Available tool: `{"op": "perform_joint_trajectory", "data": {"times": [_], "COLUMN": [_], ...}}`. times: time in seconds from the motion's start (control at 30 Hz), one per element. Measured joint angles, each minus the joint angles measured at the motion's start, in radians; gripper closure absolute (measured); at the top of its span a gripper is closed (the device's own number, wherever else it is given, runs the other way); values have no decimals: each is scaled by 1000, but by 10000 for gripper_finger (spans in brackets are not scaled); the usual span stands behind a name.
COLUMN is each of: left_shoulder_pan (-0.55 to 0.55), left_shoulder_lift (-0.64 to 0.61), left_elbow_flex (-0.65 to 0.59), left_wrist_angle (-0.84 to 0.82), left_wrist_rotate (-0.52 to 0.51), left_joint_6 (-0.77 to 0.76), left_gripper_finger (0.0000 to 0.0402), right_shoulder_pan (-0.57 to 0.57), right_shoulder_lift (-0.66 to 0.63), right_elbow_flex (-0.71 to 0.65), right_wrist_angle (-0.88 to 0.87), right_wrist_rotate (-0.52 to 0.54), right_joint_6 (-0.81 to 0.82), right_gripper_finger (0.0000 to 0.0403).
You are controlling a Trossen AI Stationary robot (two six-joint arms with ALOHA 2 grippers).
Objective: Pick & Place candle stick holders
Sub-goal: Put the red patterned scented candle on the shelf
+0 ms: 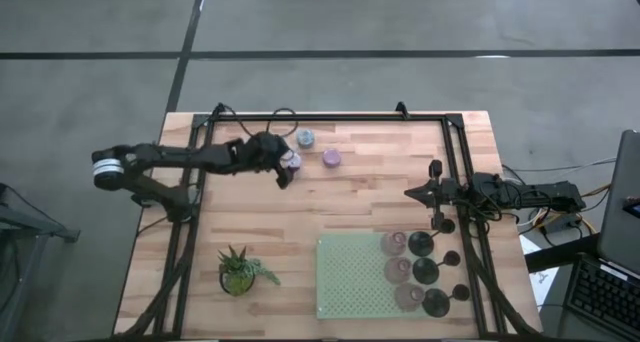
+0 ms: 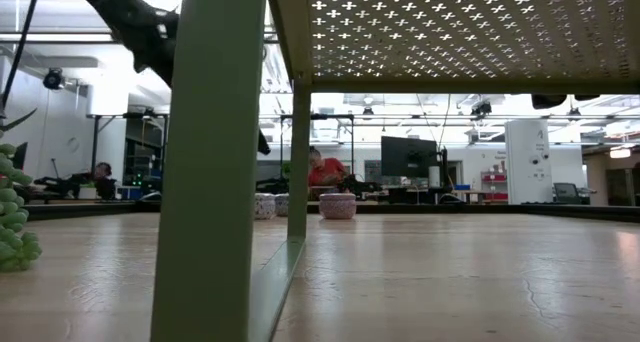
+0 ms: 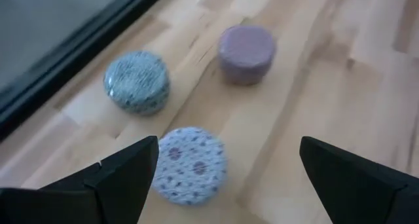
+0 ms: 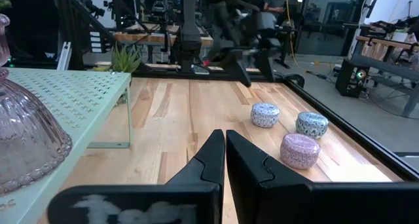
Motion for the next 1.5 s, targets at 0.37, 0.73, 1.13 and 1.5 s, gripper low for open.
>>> {"op": "perform_joint_trajectory", "data": {"times": [0.37, 0.73, 1.13, 1.5], "left_shoulder_pan": [107, 119, 121, 121], "left_shoulder_lift": [87, 203, 268, 272], "left_elbow_flex": [4, 15, 13, 12], "left_wrist_angle": [2, 74, 78, 104], "left_wrist_rotate": [60, 85, 87, 106], "left_joint_6": [7, 26, 26, 32], "left_gripper_finger": [28, 28, 31, 93], "right_shoulder_pan": [0, 0, 0, 0], "right_shoulder_lift": [1, 0, 0, 0], "right_elbow_flex": [0, 0, 0, 0], "right_wrist_angle": [0, 0, 0, 0], "right_wrist_rotate": [0, 0, 0, 0], "right_joint_6": [-1, -1, -2, -1], "right_gripper_finger": [394, 394, 394, 394]}}
